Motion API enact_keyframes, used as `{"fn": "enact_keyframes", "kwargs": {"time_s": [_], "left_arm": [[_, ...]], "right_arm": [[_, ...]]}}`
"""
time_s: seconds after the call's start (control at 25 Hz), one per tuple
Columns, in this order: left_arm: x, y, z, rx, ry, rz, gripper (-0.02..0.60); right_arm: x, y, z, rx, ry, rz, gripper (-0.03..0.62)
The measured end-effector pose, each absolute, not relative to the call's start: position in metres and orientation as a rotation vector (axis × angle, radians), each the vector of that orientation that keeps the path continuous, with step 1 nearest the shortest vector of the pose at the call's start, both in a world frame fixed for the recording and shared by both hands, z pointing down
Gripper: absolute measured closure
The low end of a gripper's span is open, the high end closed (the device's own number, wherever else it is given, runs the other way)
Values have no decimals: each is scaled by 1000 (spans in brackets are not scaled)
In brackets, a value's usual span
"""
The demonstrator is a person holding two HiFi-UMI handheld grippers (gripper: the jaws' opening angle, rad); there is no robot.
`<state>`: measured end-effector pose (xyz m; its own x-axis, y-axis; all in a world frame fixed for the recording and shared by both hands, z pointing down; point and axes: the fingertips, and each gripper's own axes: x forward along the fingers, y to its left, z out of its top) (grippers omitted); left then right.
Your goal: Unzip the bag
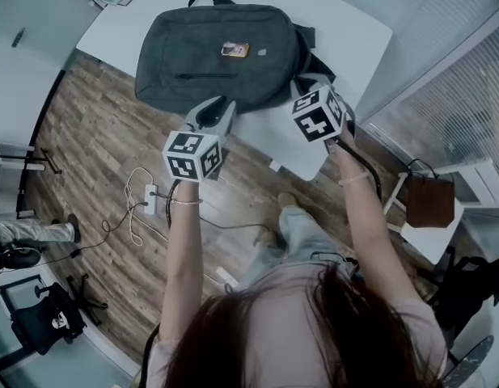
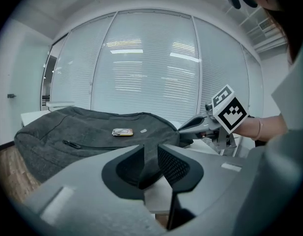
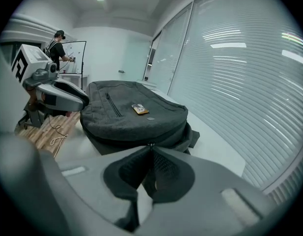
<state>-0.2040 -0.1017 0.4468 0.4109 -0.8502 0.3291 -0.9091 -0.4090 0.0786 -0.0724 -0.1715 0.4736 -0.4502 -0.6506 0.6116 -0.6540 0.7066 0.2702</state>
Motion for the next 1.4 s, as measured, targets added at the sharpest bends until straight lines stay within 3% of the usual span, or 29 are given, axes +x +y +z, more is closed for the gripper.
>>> {"fn": "enact_keyframes", "kwargs": {"time_s": [0.36,0.8,1.12,1.4], "left_arm": [[-146,-116,441,2490,-1471,447,446],[-114,-125,450,2448,-1467,679,437],[-106,-119,457,2425,-1532,1014,492],[-104,-114,451,2472,-1525,932,506]], "right_arm": [[-75,-164,470,848,-2265,32,583],[-75,-150,464,712,-2321,54,585],[-79,-132,460,631,-2342,47,585],[-74,-131,455,654,-2316,48,584]]}}
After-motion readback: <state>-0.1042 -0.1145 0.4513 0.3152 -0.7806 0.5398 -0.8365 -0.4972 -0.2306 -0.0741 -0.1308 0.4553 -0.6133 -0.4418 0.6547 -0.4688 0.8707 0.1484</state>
